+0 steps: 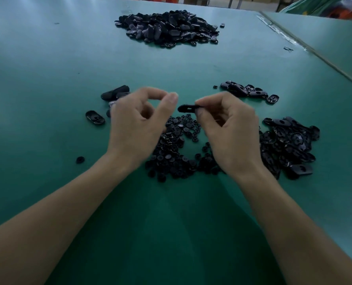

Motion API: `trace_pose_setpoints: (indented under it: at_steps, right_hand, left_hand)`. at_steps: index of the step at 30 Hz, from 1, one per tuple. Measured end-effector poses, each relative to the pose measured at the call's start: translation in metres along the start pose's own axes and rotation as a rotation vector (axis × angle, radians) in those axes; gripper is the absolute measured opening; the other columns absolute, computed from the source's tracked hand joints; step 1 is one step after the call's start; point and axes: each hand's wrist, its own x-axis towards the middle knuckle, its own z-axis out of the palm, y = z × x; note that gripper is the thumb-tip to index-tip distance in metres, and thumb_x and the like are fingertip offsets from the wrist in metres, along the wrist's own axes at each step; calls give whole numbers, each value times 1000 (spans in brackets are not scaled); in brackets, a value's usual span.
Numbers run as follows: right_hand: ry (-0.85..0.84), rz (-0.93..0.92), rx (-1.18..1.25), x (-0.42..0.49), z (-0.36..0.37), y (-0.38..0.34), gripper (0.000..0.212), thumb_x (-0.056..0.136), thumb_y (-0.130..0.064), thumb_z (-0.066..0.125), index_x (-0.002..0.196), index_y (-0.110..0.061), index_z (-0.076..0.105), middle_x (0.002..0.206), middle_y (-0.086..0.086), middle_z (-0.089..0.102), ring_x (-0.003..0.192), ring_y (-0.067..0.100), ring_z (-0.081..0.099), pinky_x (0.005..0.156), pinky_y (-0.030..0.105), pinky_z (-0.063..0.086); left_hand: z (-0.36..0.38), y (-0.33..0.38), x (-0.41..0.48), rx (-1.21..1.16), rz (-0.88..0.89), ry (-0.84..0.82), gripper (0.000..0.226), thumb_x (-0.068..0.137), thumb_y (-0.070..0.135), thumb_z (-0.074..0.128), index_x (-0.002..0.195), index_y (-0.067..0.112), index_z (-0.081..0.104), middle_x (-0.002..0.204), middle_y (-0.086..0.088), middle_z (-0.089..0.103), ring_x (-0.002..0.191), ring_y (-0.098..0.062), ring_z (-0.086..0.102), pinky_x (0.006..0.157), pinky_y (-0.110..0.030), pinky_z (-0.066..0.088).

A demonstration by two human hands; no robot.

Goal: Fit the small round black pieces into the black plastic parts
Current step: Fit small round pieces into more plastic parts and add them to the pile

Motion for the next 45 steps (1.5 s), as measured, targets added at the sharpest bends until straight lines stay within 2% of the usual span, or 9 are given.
trace_pose_setpoints:
  at_steps: [3,6,10,15,26,30,34,36,45]
  right_hand:
    - [5,-46,67,-8,7,2,12,89,-11,71,92,-22,73,82,-15,73,74,3,69,70,19,54]
    - [9,-44,4,-11,7,6,13,86,-12,74,93,-22,75,82,-14,73,72,-1,66,69,16,51]
    - [-92,-14,-402,-14,1,14,30,89,-24,71,119,-21,69,103,-5,69,96,10,60,89,24,47]
    - [-166,34,-658,-17,-3,11,28,94,-43,62,110,-23,73,100,2,64,102,23,51,90,36,42]
    - [-218,48,-588,-17,0,11,11,96,-32,62,94,-22,67,94,-2,62,94,21,54,83,31,39]
    - [-141,-9,-422,-18,0,9,13,100,-27,55,91,-18,56,78,-4,62,75,20,58,69,38,47]
    - [-28,-65,-280,-20,-2,4,8,95,-22,66,88,-18,64,66,-14,57,59,2,52,59,15,40]
    - [7,-49,-198,-21,-3,3,3,91,-20,71,88,-21,71,70,-16,63,65,-1,59,63,11,44]
    - [44,37,-44,-20,-1,8,17,88,-15,74,102,-23,75,82,-20,70,79,-1,68,79,21,56]
  left_hand:
    - [8,6,-8,-110,-43,-115,14,90,42,66,86,29,70,56,2,67,38,-1,52,42,-14,37]
    - [11,5,-11,-197,-85,-140,3,92,22,71,90,23,73,64,2,70,49,-7,61,44,-19,47]
    - [11,2,-12,-320,-130,-145,19,97,5,60,99,20,71,79,0,75,66,-11,71,53,-22,54]
    - [11,-1,-9,-353,-140,-183,21,100,4,57,110,22,56,87,-3,77,75,-15,74,60,-22,56]
    - [10,-4,-6,-462,-224,-102,12,90,0,70,95,11,72,78,-2,76,75,-19,76,66,-21,57]
    - [10,-3,-6,-445,-252,-116,11,92,4,69,98,12,70,78,-1,77,71,-19,76,63,-22,58]
    - [9,-3,-6,-454,-262,-108,11,93,2,67,94,12,71,80,-1,78,70,-17,75,63,-20,57]
    - [9,-4,-6,-465,-265,-108,12,94,1,65,94,12,71,80,-2,78,70,-16,75,63,-20,57]
    - [8,-6,-6,-515,-273,-131,17,89,-5,69,95,11,71,83,-7,77,77,-21,76,66,-22,58]
